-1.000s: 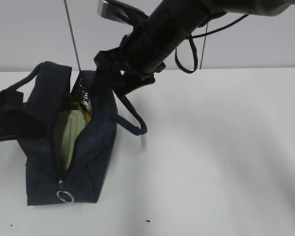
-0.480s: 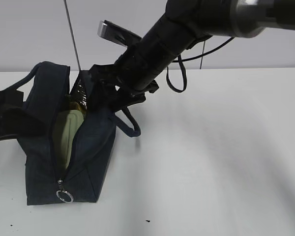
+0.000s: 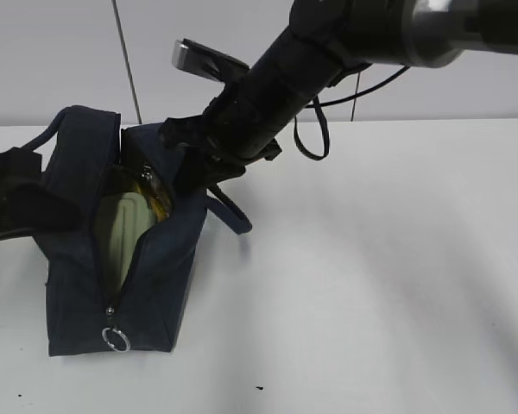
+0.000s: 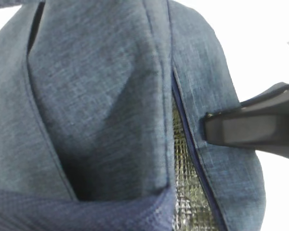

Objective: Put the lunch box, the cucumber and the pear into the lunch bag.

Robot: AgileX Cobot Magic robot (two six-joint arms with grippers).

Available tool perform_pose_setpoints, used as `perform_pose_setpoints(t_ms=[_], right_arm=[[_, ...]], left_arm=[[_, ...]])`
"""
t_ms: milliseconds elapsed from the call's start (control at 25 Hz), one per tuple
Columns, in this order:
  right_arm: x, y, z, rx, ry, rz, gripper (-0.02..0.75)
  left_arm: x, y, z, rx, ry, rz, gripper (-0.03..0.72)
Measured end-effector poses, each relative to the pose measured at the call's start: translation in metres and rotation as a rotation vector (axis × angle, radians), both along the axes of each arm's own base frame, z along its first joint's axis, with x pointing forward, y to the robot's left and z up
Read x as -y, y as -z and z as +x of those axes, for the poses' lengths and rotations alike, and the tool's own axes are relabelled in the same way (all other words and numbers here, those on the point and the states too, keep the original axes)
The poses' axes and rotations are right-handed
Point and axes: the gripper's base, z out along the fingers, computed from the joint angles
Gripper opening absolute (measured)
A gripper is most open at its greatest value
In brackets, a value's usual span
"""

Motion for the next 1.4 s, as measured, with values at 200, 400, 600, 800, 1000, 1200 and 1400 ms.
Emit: perform_pose_setpoints(t_ms=[200,400,600,800,1000,1200,1400], right_arm=[[0.016,-0.032,-0.008,0.105,-0.005,-0.115,0.006],[0.045,-0.063,-0.018,0.129,0.024,-0.21,0.006],[0.08,-0.068,-0.011,0.107,0.105,-0.304,0.006],[0.099,-0.059,-0.007,0.075,0.138,-0.367,0.006],[0.099,-0.047,-0.01,0.028,0.135,-0.368,0.006],[0.097,-0.039,-0.01,-0.004,0.131,-0.361,0.006],[0.094,-0.028,-0.008,-0.056,0.121,-0.346,0.006]], left_arm=[[0.023,-0.005,0.0,0.071,0.057,-0.026,-0.019],[0.058,-0.015,0.004,0.128,0.139,-0.036,-0.02],[0.083,-0.011,0.014,0.1,0.146,-0.08,-0.02],[0.097,0.01,0.029,0.024,0.145,-0.077,-0.02],[0.1,0.017,0.032,-0.009,0.151,-0.082,-0.02],[0.101,0.017,0.029,-0.027,0.174,-0.099,-0.02],[0.102,0.017,0.028,-0.036,0.189,-0.107,-0.015]])
